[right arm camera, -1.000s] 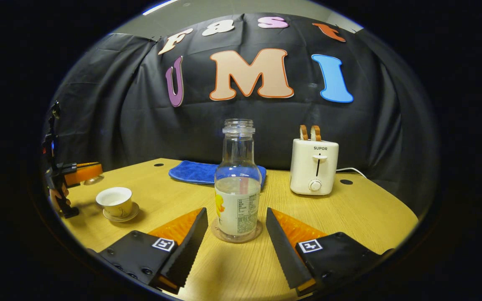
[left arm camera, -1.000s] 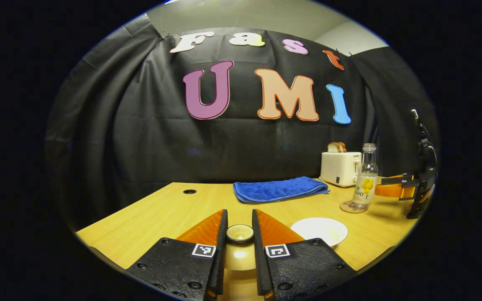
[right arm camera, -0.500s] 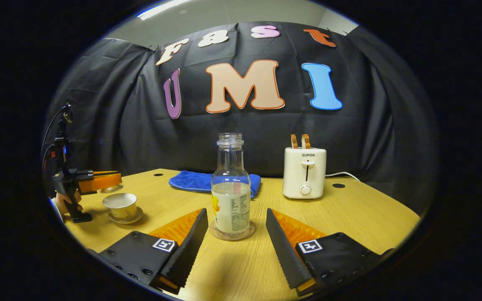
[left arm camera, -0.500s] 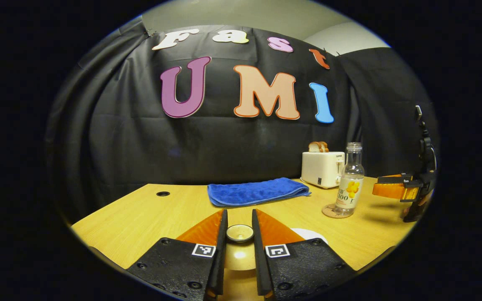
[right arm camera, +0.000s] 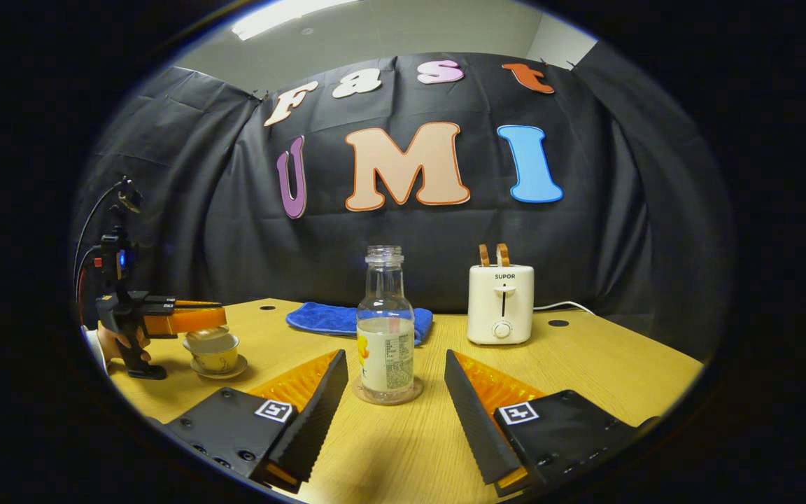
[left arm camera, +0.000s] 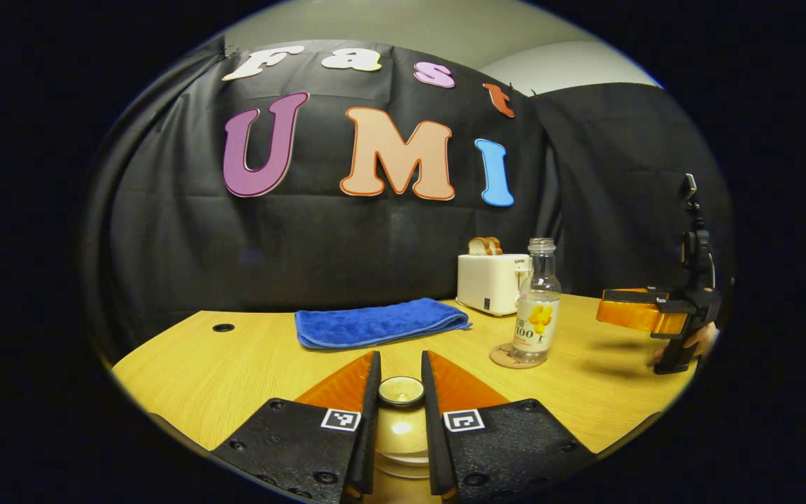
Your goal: Open the teacup lid with one hand, grasp the water bottle and pour water into the teacup with the other hand; after pouring, place the water bottle on the coaster and then close the teacup lid.
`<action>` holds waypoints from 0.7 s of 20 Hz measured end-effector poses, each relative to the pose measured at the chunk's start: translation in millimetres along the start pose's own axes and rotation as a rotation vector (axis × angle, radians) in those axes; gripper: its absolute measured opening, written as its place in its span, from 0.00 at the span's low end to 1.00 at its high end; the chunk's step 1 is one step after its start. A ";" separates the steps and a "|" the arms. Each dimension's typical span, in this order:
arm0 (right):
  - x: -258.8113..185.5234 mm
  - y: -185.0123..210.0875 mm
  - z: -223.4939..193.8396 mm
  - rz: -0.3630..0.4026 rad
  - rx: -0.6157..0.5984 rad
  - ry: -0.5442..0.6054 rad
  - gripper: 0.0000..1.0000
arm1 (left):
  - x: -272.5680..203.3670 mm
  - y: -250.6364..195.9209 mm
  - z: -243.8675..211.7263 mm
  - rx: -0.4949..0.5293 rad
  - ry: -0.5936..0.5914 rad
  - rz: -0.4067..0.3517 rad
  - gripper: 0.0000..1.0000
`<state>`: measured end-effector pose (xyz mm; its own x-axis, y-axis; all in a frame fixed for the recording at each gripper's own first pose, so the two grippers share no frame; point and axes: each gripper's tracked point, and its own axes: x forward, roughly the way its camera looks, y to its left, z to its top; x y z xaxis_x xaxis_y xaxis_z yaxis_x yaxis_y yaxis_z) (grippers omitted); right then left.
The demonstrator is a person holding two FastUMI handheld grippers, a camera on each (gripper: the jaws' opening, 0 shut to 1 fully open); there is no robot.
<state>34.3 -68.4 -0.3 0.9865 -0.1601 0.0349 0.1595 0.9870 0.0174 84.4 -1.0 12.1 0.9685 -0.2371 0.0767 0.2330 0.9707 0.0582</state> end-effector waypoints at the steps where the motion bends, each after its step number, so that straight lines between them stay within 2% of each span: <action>1: 0.5 1.6 1.1 0.002 0.000 0.000 0.90 | 0.0 -3.0 -0.6 0.001 0.009 -0.015 0.29; 4: 2.9 4.4 4.3 0.006 0.001 0.001 0.90 | 1.5 -12.6 -9.0 0.025 0.062 -0.054 0.28; 8: -1.9 2.3 1.7 0.004 0.001 0.000 0.90 | 4.7 -14.7 -20.5 0.048 0.136 -0.063 0.28; 12: -2.8 1.4 1.9 0.006 0.002 0.001 0.90 | 3.2 -12.4 -19.4 0.046 0.140 -0.055 0.29; 14: -1.4 1.4 1.4 0.006 0.003 0.001 0.90 | 3.1 -12.7 -17.7 0.043 0.131 -0.056 0.34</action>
<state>33.1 -66.8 1.0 0.9874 -0.1543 0.0338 0.1537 0.9879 0.0199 86.0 -13.4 -6.0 0.9578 -0.2814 -0.0584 0.2861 0.9528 0.1011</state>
